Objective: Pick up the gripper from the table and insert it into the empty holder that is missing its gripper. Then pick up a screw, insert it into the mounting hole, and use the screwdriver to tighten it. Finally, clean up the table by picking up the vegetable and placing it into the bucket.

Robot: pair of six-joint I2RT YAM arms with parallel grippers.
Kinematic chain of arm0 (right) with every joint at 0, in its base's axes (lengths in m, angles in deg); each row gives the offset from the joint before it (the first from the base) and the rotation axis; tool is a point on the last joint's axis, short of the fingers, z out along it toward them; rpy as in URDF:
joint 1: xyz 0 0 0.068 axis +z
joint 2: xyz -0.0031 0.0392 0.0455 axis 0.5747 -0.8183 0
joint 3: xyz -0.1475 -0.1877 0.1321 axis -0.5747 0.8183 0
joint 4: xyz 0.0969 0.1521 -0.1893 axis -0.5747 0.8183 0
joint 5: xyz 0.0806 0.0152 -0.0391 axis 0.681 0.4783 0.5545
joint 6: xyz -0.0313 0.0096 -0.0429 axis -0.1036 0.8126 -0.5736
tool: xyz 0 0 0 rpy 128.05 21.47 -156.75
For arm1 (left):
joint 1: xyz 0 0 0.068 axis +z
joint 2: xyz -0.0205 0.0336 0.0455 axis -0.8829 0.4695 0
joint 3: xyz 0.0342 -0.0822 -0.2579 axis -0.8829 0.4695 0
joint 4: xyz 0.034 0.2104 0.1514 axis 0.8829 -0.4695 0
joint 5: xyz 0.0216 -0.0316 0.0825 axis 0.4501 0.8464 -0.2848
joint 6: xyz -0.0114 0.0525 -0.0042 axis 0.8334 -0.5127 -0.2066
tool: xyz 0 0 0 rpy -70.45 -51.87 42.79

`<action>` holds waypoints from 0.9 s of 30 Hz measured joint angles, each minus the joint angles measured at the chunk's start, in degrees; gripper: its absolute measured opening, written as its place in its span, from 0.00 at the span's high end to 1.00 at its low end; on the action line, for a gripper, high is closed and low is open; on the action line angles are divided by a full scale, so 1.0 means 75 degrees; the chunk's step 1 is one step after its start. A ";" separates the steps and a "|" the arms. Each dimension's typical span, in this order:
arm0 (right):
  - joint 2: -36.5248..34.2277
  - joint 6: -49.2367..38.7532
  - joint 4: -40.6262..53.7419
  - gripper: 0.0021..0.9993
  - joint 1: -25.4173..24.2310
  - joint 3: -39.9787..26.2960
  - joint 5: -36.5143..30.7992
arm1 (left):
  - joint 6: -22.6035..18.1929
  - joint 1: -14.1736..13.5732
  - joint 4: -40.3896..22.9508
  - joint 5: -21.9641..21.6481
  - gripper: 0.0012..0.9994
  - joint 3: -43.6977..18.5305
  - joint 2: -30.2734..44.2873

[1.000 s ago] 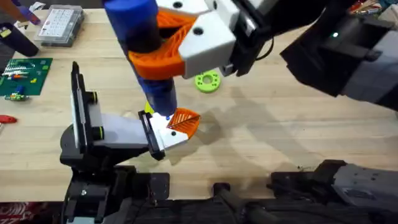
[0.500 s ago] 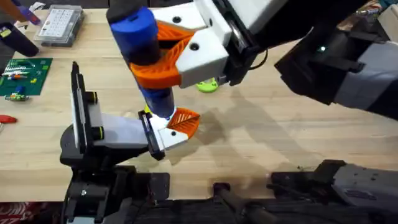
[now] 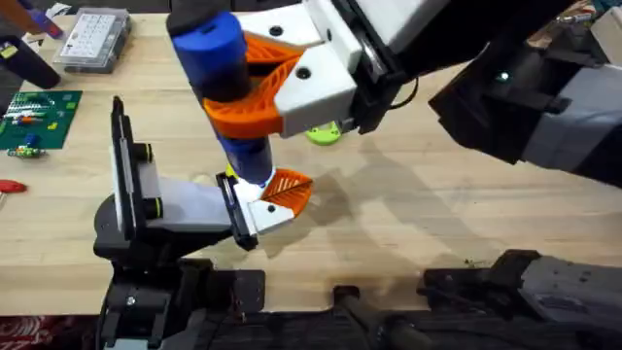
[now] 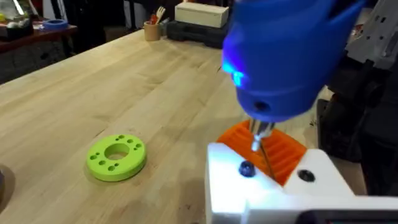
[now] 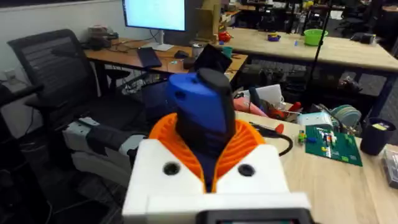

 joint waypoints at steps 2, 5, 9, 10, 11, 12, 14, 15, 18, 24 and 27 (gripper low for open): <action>0.0000 -0.0050 0.0066 0.96 0.0000 0.0000 0.0000 | 0.0000 0.0000 0.0000 0.0000 0.98 0.0000 0.0000; 0.0000 -0.0212 0.0371 0.96 0.0000 0.0000 -0.0003 | 0.0000 0.0000 0.0000 0.0000 0.98 0.0000 0.0000; 0.0000 -0.0328 0.0423 0.96 0.0000 0.0015 -0.0006 | 0.0000 0.0000 0.0000 0.0000 0.98 0.0000 0.0000; 0.0000 -0.0350 0.0384 0.96 0.0000 0.0015 -0.0006 | 0.0000 0.0000 0.0000 0.0000 0.98 0.0000 0.0000; 0.0000 -0.0370 0.0369 0.96 0.0000 0.0015 -0.0006 | 0.0000 0.0000 0.0000 0.0000 0.98 0.0000 0.0000; -0.0002 -0.0391 0.0369 0.96 0.0000 0.0015 -0.0006 | 0.0000 0.0000 0.0000 0.0000 0.98 0.0000 0.0000; -0.0002 -0.0407 0.0326 0.96 0.0002 0.0015 -0.0023 | 0.0000 0.0000 0.0000 0.0000 0.98 0.0000 0.0000; -0.0001 -0.0414 0.0310 0.96 0.0007 0.0015 -0.0032 | 0.0000 0.0000 0.0000 0.0000 0.98 0.0000 0.0000; 0.0000 -0.0430 0.0305 0.96 0.0077 0.0015 -0.0138 | 0.0000 0.0000 0.0000 0.0000 0.98 0.0000 0.0000; 0.0000 -0.0425 0.0256 0.96 0.0157 0.0015 -0.0206 | 0.0000 0.0000 0.0000 0.0000 0.98 0.0000 0.0000; -0.0001 -0.0423 0.0256 0.96 0.0157 0.0015 -0.0216 | 0.0000 0.0000 0.0000 0.0000 0.98 0.0000 0.0000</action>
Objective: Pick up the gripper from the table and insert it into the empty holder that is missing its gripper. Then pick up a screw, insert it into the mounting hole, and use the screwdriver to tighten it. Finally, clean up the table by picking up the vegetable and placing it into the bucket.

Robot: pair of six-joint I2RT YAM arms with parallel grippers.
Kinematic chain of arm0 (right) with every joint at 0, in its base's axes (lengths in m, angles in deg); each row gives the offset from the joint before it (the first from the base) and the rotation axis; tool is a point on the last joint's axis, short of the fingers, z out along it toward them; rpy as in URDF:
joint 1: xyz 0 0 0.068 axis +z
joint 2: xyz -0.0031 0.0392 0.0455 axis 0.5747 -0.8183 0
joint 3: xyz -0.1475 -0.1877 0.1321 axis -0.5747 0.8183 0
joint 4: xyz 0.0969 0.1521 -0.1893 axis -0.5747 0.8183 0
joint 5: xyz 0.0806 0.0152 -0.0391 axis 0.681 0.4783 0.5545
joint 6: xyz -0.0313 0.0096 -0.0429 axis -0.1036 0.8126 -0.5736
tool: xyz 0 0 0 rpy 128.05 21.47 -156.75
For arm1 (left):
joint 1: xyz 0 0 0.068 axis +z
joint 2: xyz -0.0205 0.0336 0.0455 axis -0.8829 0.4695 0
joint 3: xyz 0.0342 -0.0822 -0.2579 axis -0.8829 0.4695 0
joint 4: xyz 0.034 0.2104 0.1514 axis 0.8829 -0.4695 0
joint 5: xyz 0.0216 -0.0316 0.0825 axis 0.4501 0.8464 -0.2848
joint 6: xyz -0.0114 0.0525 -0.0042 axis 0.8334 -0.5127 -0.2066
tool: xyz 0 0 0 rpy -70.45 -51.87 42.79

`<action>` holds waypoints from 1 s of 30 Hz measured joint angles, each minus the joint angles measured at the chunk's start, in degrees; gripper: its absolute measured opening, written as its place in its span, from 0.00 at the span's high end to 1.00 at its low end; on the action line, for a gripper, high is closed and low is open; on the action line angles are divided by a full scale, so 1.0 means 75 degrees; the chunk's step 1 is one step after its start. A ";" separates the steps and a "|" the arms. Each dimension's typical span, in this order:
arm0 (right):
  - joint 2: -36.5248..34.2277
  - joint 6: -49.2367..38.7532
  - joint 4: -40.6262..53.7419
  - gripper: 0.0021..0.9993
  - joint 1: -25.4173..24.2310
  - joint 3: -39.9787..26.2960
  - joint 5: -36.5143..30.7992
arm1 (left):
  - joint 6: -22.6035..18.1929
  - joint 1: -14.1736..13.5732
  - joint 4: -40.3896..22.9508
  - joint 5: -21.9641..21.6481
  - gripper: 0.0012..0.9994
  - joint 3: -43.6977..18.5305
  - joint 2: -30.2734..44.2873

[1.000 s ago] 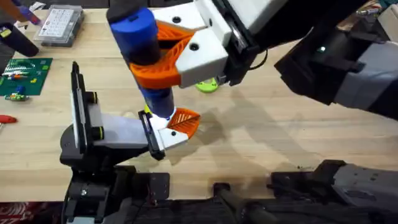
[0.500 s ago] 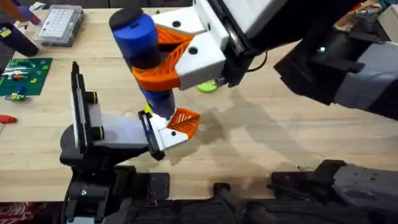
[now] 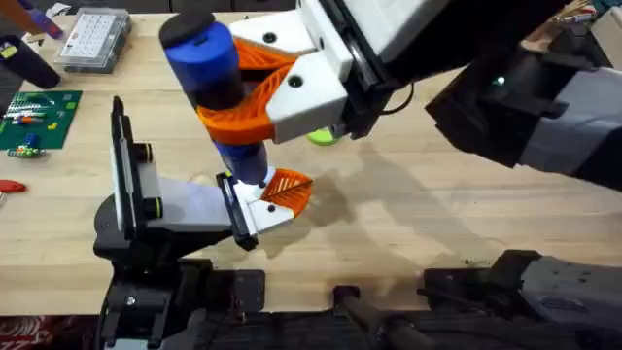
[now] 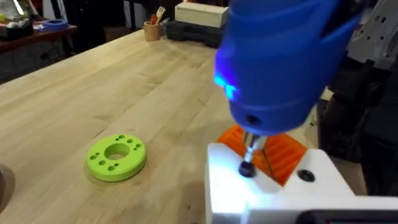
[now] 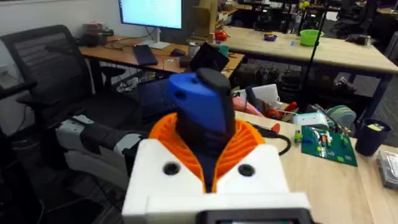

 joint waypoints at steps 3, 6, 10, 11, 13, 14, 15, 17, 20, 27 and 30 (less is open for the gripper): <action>0.0001 0.0000 0.0000 0.96 0.0000 0.0000 -0.0015 | 0.0000 0.0000 0.0000 0.0000 0.98 0.0000 0.0000; 0.0000 0.0019 -0.0003 0.96 -0.0005 0.0000 -0.0016 | 0.0000 0.0000 0.0000 0.0000 0.98 0.0000 0.0000; 0.0001 0.0044 -0.0003 0.96 -0.0038 0.0000 -0.0015 | 0.0000 0.0000 0.0000 0.0000 0.98 0.0000 0.0000; 0.0001 0.0057 -0.0003 0.97 -0.0051 0.0000 -0.0015 | 0.0000 0.0000 0.0000 0.0000 0.98 0.0000 0.0000; 0.0001 0.0081 -0.0004 0.96 -0.0072 0.0000 -0.0015 | 0.0000 0.0000 0.0000 0.0000 0.98 0.0000 0.0000; -0.0001 0.0086 -0.0003 0.96 -0.0082 0.0002 -0.0015 | 0.0000 0.0000 0.0000 0.0000 0.98 0.0000 0.0000; 0.0000 0.0087 -0.0005 0.96 -0.0107 0.0008 -0.0015 | 0.0000 0.0000 0.0000 0.0000 0.98 0.0000 0.0000; 0.0034 0.0107 -0.0022 0.96 -0.0214 0.0133 -0.0017 | 0.0000 0.0000 0.0000 0.0000 0.98 0.0000 0.0002; 0.0111 0.0142 -0.0052 0.96 -0.0270 0.0215 -0.0022 | 0.0000 0.0000 0.0000 0.0000 0.98 0.0000 0.0000; 0.0307 0.0182 -0.0187 0.96 -0.0146 0.0219 -0.0047 | 0.0000 0.0000 0.0000 0.0000 0.98 0.0000 0.0000; 0.0304 0.0207 -0.0167 0.96 -0.0101 0.0221 -0.0050 | 0.0000 0.0000 0.0000 0.0000 0.98 0.0000 0.0003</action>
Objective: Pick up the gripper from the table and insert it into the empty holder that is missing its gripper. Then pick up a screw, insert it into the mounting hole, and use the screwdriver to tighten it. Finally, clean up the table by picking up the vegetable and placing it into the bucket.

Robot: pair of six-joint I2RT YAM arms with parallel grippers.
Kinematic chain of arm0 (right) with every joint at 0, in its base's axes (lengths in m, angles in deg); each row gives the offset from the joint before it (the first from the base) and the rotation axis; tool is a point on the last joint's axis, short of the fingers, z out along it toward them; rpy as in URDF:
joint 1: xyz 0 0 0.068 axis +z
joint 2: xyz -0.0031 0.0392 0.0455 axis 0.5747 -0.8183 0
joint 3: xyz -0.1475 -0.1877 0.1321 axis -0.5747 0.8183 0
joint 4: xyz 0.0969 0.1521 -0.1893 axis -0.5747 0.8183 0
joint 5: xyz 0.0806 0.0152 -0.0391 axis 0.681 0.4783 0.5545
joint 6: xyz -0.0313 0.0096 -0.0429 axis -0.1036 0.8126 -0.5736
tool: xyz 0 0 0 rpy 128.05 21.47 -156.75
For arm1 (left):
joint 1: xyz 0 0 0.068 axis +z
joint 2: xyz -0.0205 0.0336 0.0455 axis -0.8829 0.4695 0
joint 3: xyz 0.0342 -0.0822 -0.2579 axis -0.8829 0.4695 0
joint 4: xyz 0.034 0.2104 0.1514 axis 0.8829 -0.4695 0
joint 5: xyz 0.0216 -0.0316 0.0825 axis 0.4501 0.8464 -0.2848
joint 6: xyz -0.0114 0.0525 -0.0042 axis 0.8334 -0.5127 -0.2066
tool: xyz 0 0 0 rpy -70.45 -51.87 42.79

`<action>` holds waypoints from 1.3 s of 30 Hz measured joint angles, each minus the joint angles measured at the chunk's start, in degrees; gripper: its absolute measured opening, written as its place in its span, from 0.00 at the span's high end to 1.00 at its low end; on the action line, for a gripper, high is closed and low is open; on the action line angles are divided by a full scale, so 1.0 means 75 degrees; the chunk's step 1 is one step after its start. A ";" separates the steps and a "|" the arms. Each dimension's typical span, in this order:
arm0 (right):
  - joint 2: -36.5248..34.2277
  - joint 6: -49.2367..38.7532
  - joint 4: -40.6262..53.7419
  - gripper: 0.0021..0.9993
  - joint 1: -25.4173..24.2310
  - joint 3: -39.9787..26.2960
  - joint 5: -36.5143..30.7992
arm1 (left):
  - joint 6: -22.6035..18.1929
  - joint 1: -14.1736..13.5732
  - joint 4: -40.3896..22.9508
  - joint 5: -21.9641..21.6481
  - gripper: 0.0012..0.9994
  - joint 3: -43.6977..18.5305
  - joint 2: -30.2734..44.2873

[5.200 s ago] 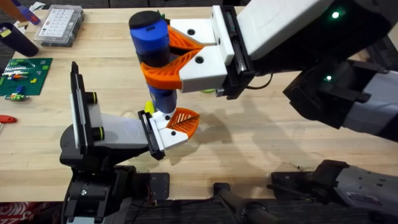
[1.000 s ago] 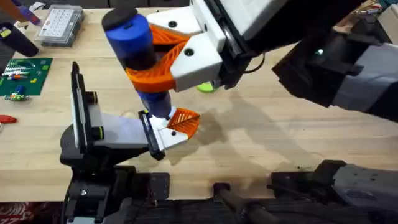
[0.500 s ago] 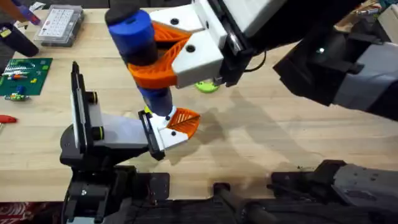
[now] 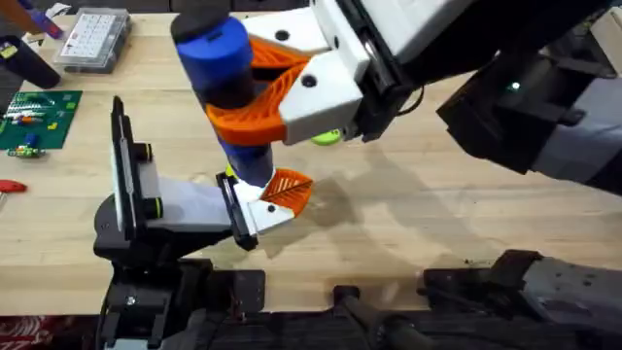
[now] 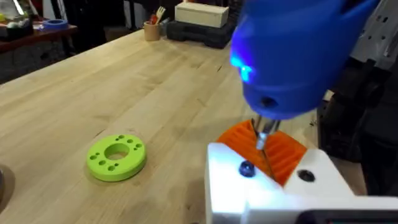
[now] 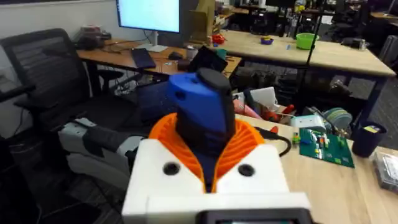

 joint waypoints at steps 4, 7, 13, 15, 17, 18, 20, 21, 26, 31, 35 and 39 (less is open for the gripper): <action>0.0000 0.0000 -0.0005 0.96 0.0010 0.0005 -0.0008 | 0.0000 0.0000 0.0000 0.0000 0.98 0.0000 -0.0003; 0.0000 0.0000 -0.0004 0.96 0.0009 0.0030 -0.0053 | 0.0000 0.0000 0.0000 0.0000 0.98 0.0000 -0.0001; 0.0000 -0.0006 -0.0003 0.96 0.0009 0.0085 -0.0114 | 0.0000 0.0000 0.0000 0.0000 0.98 0.0000 -0.0003; -0.0001 -0.0006 -0.0004 0.96 0.0010 0.0085 -0.0114 | 0.0000 0.0000 0.0000 0.0000 0.98 0.0000 0.0000; -0.0007 -0.0006 -0.0003 0.96 0.0009 0.0085 -0.0115 | 0.0000 0.0000 0.0000 0.0000 0.98 0.0000 -0.0003; -0.0009 -0.0006 -0.0002 0.96 0.0010 0.0086 -0.0117 | 0.0000 0.0000 0.0000 0.0000 0.98 0.0000 -0.0003; -0.0009 -0.0006 -0.0003 0.96 0.0010 0.0087 -0.0136 | 0.0000 0.0000 0.0000 0.0000 0.98 0.0000 -0.0001; -0.0009 -0.0006 -0.0002 0.96 0.0010 0.0087 -0.0137 | 0.0000 0.0000 0.0000 0.0000 0.98 0.0000 -0.0001; -0.0009 -0.0006 -0.0004 0.96 0.0012 0.0091 -0.0137 | 0.0000 0.0000 0.0000 0.0000 0.98 0.0000 -0.0003; -0.0009 -0.0006 -0.0004 0.96 0.0022 0.0174 -0.0140 | 0.0000 0.0000 0.0000 0.0000 0.98 0.0000 -0.0003; -0.0023 -0.0006 -0.0005 0.96 0.0031 0.0242 -0.0140 | 0.0000 0.0000 0.0000 0.0000 0.98 0.0000 -0.0003; -0.0057 -0.0006 -0.0002 0.96 0.0031 0.0255 -0.0141 | 0.0000 0.0000 0.0000 0.0000 0.98 0.0000 -0.0002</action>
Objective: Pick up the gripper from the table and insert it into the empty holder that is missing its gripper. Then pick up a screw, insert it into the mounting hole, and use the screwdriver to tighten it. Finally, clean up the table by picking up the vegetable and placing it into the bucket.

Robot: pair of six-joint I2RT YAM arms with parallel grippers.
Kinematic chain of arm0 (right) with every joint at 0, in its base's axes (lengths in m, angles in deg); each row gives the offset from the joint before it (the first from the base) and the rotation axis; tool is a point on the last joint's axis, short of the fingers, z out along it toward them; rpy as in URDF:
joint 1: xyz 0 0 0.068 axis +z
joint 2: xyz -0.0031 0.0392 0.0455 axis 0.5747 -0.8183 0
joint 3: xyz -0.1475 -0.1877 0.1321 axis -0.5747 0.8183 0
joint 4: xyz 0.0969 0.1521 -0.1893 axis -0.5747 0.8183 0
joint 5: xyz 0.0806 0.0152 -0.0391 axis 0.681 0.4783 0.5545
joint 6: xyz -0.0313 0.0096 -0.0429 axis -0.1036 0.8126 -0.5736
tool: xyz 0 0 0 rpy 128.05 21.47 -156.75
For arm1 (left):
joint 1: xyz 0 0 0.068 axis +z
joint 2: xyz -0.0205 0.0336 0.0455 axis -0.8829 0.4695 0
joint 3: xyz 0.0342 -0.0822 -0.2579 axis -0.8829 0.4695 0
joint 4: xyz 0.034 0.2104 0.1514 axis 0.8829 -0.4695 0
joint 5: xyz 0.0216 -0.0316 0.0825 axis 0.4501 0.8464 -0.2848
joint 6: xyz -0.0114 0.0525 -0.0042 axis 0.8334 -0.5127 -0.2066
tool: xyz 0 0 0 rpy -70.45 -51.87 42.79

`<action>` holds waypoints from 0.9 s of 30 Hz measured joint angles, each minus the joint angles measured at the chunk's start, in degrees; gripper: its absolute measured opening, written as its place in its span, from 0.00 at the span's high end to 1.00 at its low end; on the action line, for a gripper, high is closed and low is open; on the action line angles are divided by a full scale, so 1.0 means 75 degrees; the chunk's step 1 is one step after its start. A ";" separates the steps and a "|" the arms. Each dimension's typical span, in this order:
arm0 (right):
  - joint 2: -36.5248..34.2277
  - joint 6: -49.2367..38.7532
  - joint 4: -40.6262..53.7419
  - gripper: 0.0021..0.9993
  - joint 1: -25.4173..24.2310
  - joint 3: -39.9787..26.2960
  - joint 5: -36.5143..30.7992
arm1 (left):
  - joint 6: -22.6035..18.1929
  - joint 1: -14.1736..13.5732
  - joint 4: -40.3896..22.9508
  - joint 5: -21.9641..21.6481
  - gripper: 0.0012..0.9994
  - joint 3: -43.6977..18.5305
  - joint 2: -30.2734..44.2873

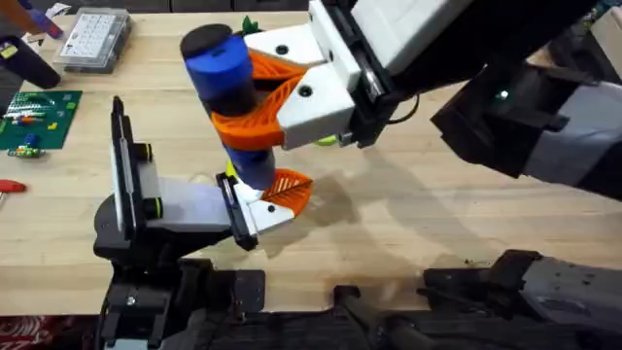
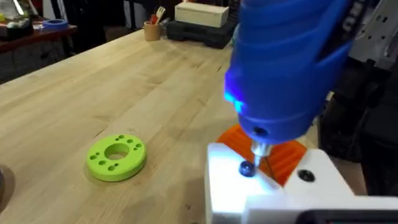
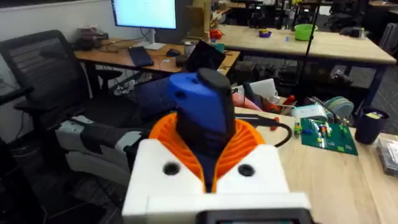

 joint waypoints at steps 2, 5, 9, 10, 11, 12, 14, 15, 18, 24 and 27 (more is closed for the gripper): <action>-0.0009 0.0002 0.0000 0.96 0.0000 0.0002 -0.0003 | 0.0000 0.0000 0.0000 0.0000 0.98 0.0000 -0.0001; -0.0013 0.0000 -0.0003 0.96 0.0000 0.0006 -0.0042 | 0.0000 0.0000 0.0000 0.0000 0.98 0.0000 -0.0001; -0.0016 0.0000 -0.0035 0.96 0.0000 0.0007 -0.0139 | 0.0000 0.0000 0.0000 -0.0002 0.98 0.0000 -0.0001; -0.0016 0.0000 -0.0050 0.96 0.0000 0.0007 -0.0159 | 0.0000 0.0000 0.0000 0.0000 0.98 0.0000 -0.0001; -0.0016 -0.0001 -0.0062 0.96 0.0000 0.0007 -0.0173 | 0.0000 0.0000 0.0000 0.0000 0.98 0.0000 -0.0001; -0.0016 -0.0002 -0.0089 0.96 0.0000 0.0009 -0.0182 | 0.0000 0.0000 0.0000 0.0000 0.98 0.0000 -0.0001; -0.0016 -0.0003 -0.0171 0.96 0.0000 0.0013 -0.0201 | 0.0000 0.0000 0.0000 -0.0003 0.98 0.0000 -0.0001; -0.0016 -0.0003 -0.0207 0.96 0.0000 0.0013 -0.0203 | 0.0000 0.0000 0.0000 -0.0002 0.98 0.0000 0.0000; -0.0016 0.0000 -0.0229 0.96 0.0000 0.0014 -0.0203 | 0.0000 0.0000 0.0000 0.0000 0.98 0.0000 0.0000; -0.0017 0.0000 -0.0027 0.96 0.0000 0.0016 -0.0203 | 0.0000 0.0000 0.0000 0.0000 0.98 0.0000 -0.0001; -0.0026 0.0000 -0.0003 0.96 0.0004 0.0019 -0.0210 | 0.0000 0.0000 0.0000 0.0000 0.98 0.0000 -0.0001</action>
